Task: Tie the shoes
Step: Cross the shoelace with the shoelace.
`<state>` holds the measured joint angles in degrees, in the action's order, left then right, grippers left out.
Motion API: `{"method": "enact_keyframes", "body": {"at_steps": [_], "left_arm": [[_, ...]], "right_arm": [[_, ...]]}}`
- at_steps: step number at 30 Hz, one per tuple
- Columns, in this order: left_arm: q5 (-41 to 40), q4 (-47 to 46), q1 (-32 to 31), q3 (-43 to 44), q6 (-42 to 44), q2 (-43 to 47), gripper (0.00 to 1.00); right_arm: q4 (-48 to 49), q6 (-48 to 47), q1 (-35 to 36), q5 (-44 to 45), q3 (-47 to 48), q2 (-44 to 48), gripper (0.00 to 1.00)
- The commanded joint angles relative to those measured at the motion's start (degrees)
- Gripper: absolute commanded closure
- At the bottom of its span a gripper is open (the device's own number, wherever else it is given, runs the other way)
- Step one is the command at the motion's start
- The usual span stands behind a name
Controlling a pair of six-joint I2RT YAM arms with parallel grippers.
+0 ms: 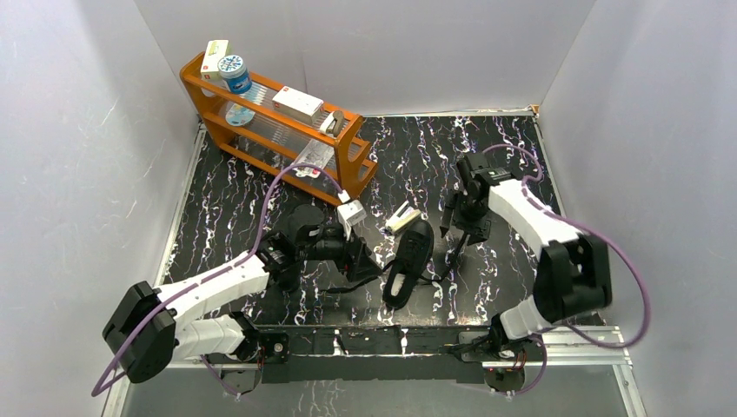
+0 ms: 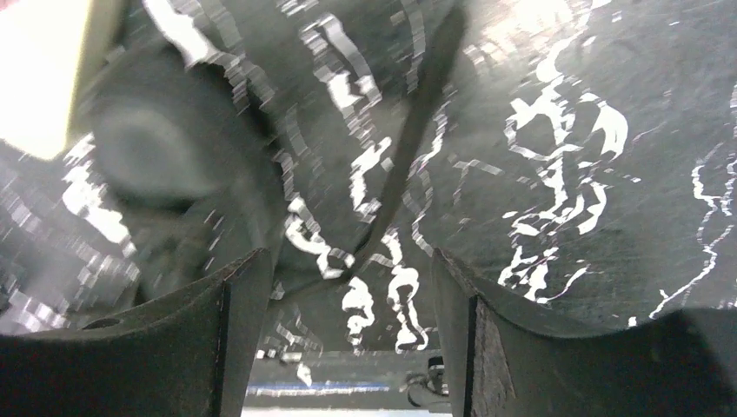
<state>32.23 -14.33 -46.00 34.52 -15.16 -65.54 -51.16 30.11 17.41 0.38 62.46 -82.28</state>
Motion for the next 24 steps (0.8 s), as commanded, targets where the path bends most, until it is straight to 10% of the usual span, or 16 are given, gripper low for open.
{"method": "enact_keyframes", "body": {"at_steps": [1,12,17,21,24], "left_arm": [[-1.2,5.6,-0.3,5.0,0.5,3.7,0.31],[-4.0,17.3,-0.4,7.7,0.1,13.4,0.3],[-4.6,14.8,-0.3,5.2,-1.8,15.1,0.3],[-6.6,14.6,-0.3,4.1,-4.1,15.4,0.3],[-8.7,12.7,-0.4,3.3,-6.0,15.5,0.3]], "right_arm": [[-2.9,7.4,-1.3,11.4,2.2,-8.4,0.26],[8.4,12.8,-1.3,4.2,-7.9,-14.2,0.4],[10.4,22.2,1.1,5.2,-14.9,-15.1,0.57],[13.4,28.5,3.1,6.9,-20.1,-9.4,0.97],[13.3,23.0,3.3,7.8,-18.0,-6.0,1.0]]}}
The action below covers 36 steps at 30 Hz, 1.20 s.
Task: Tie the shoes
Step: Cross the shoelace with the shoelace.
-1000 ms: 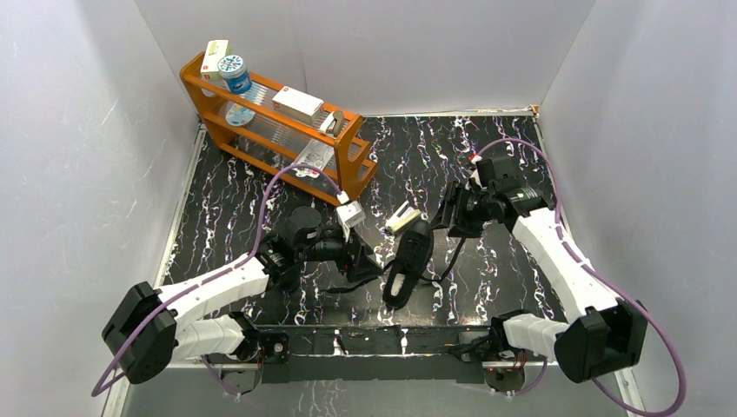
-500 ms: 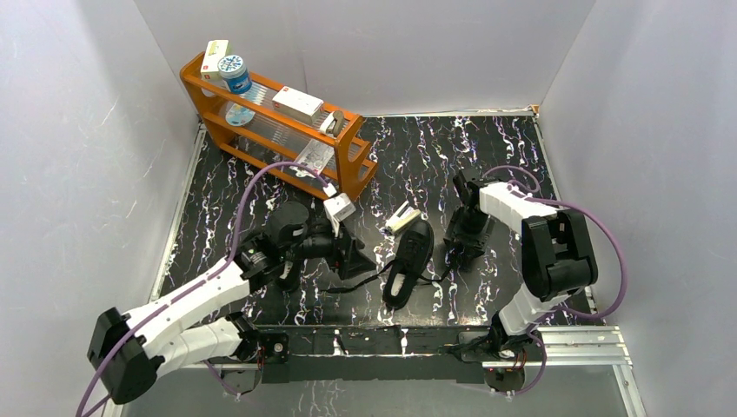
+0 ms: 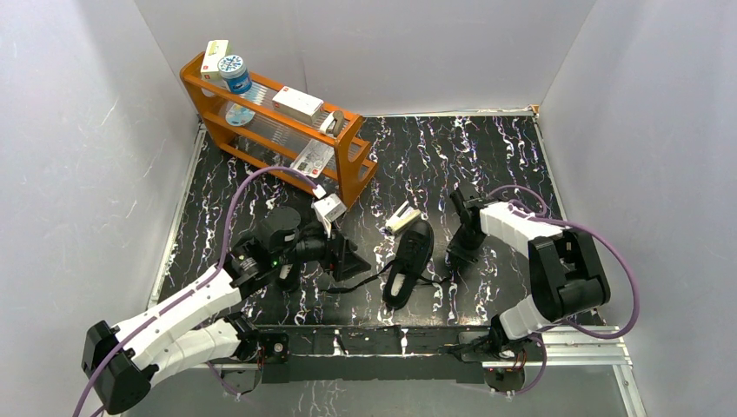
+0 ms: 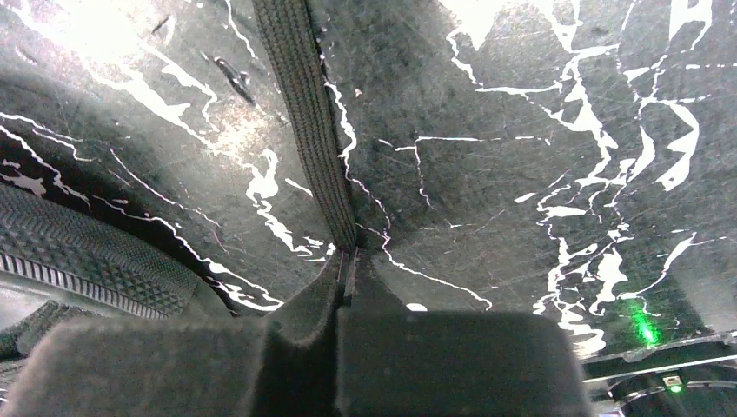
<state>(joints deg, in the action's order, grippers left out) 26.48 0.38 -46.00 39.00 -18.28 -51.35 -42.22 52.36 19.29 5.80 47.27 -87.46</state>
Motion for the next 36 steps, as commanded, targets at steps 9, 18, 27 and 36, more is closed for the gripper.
{"method": "enact_keyframes", "body": {"at_steps": [9,18,27,36], "left_arm": [[1.8,-7.7,-0.4,-2.6,-0.3,-2.9,0.33],[-0.1,-9.9,-0.2,-3.9,2.4,-1.1,0.4],[3.6,-12.5,-0.3,-8.5,-1.3,2.1,0.43],[3.1,-20.8,-0.4,-8.8,-2.3,-6.9,0.35]], "right_arm": [[-1.5,-12.5,3.0,-20.0,3.3,15.9,1.0],[18.0,5.2,13.5,-37.1,3.5,24.6,1.0],[27.7,11.0,22.7,-28.4,16.9,11.6,1.0],[33.4,20.4,22.4,-8.0,18.3,10.6,1.0]]}}
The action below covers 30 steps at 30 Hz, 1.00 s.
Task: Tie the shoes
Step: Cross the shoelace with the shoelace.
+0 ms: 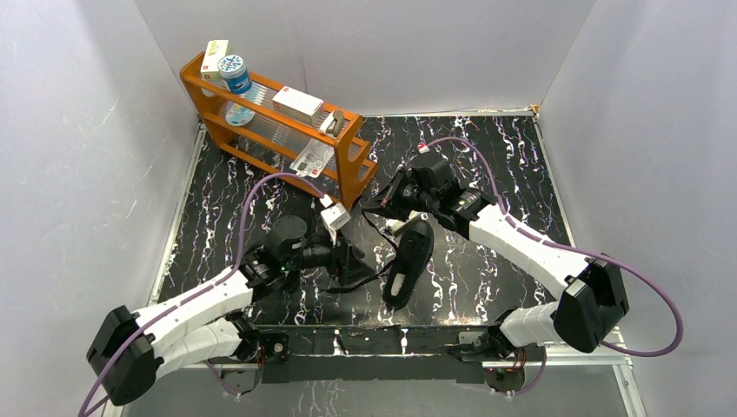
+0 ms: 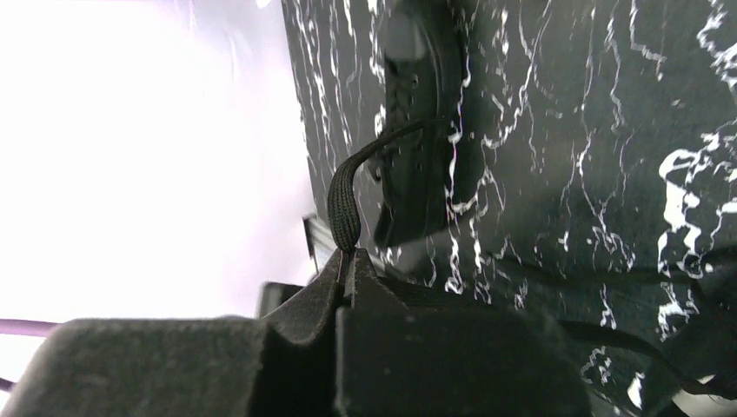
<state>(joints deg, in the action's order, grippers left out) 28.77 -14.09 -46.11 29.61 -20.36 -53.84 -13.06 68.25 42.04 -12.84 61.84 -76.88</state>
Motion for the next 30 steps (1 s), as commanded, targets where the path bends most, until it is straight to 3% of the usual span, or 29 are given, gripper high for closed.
{"method": "enact_keyframes", "body": {"at_steps": [1,10,17,30], "left_arm": [[0.6,-7.6,-0.3,0.6,-0.2,-6.0,0.35],[-4.0,-15.2,-2.0,0.4,8.0,-18.1,0.54],[-6.0,-24.5,-2.5,-0.8,11.5,-27.8,0.58],[-3.8,-31.9,-2.9,3.1,12.1,-40.7,0.66]], "right_arm": [[4.5,4.5,-0.6,10.8,3.8,0.0,1.0],[-4.1,2.9,-1.8,14.2,-4.9,11.9,1.0],[-6.5,1.4,-4.4,12.4,-6.8,15.4,1.0],[-9.8,-0.2,-5.3,10.1,-4.7,16.7,1.0]]}}
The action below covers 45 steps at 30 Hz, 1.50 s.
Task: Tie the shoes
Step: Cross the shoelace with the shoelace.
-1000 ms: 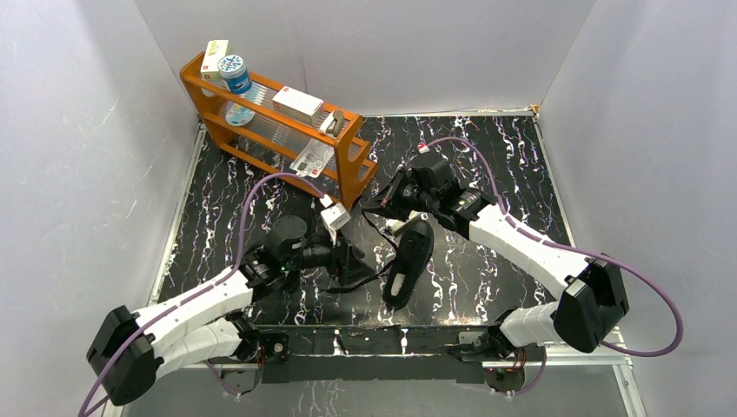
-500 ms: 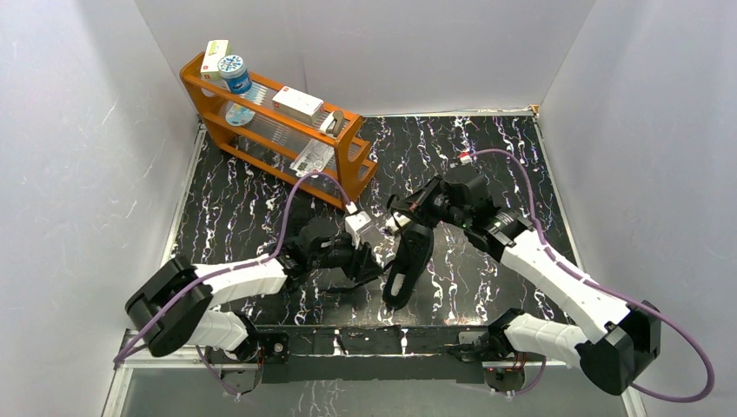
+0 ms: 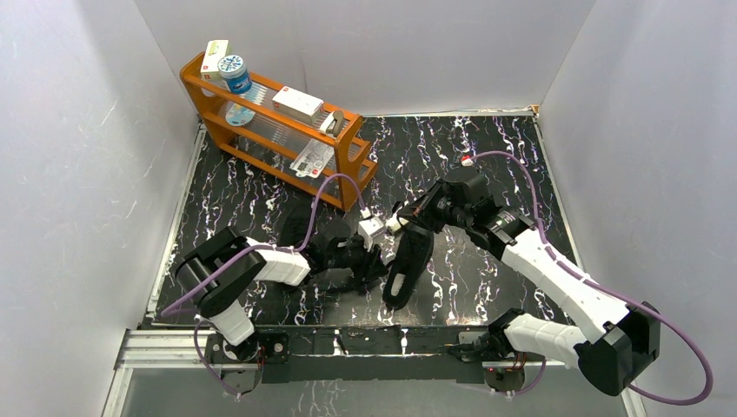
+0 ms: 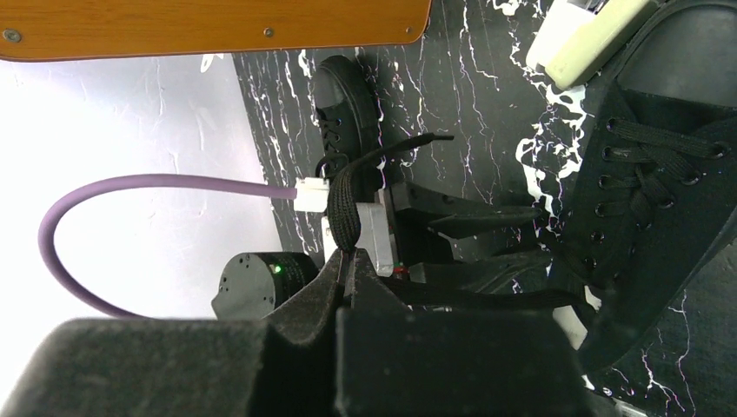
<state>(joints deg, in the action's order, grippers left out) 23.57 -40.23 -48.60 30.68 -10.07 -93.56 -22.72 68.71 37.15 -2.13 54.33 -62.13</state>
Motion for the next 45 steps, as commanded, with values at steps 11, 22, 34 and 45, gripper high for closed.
{"method": "enact_keyframes", "body": {"at_steps": [11,22,34,45], "left_arm": [[-2.3,-2.9,-0.5,6.1,5.2,-2.5,1.0],[-2.8,9.7,-0.5,11.5,7.7,7.0,1.0],[1.8,3.5,-0.5,7.8,3.6,5.3,1.0],[4.0,2.9,0.9,9.8,3.2,1.0,1.0]], "right_arm": [[3.1,5.2,-0.5,-7.2,4.4,0.1,1.0],[22.1,23.4,0.3,-7.4,-0.1,-5.2,1.0],[9.7,11.3,-6.3,4.7,3.0,-9.4,1.0],[6.7,7.2,-7.5,3.4,5.9,-9.9,1.0]]}}
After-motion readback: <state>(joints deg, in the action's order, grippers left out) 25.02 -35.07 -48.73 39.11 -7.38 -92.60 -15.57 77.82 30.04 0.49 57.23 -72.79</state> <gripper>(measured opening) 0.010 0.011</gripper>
